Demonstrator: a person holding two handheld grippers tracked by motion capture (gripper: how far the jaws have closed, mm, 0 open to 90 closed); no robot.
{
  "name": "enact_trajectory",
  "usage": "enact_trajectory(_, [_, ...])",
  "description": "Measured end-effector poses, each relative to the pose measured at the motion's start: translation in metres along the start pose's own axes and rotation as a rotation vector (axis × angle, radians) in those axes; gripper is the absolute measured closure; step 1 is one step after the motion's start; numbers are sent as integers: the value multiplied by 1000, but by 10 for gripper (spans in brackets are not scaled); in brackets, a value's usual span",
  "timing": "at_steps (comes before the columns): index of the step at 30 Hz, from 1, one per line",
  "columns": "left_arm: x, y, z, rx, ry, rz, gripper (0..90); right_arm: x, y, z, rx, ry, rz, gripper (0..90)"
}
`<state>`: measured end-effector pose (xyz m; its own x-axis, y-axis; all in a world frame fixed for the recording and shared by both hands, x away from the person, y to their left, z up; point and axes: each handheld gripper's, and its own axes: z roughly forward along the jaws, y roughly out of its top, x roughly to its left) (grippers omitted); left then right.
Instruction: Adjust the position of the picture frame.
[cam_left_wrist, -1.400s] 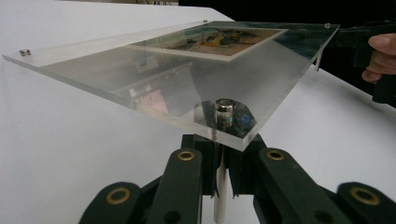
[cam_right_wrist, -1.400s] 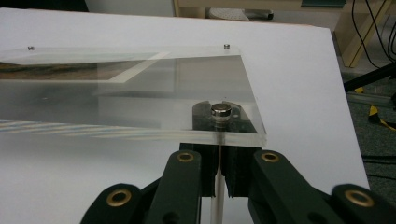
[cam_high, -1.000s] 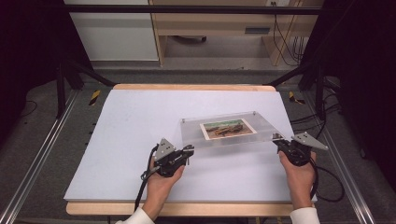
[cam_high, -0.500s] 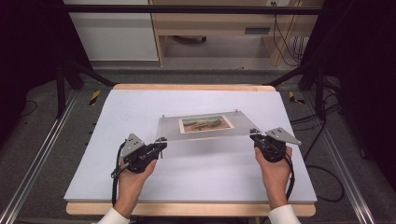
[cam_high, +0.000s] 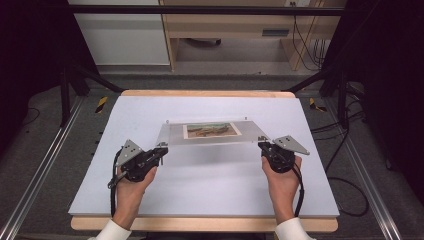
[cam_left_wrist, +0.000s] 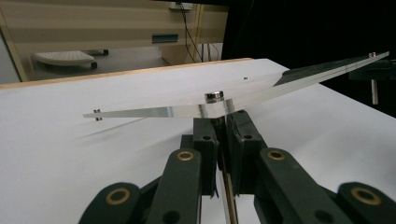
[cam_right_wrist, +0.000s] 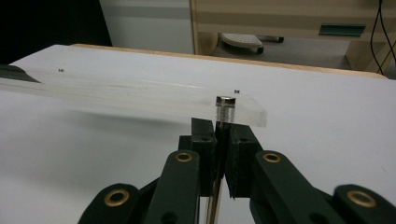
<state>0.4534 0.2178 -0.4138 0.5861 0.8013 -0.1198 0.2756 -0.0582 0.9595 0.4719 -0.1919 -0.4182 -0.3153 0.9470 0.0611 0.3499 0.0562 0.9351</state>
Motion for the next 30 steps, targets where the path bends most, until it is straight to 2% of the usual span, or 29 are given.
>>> enact_trajectory(4, [5,-1,-2,0,3,15,814,6,0,2,-5,-9,4,837])
enact_trajectory(8, [11,-2,-3,-5,13,26,813,14,-2,4,-7,-25,-13,833])
enact_trajectory(22, [22,-8,-1,-5,43,16,813,27,-7,2,7,-24,-16,826])
enact_trajectory(30, [30,-17,-2,33,60,-4,818,34,-11,1,27,-3,-35,822])
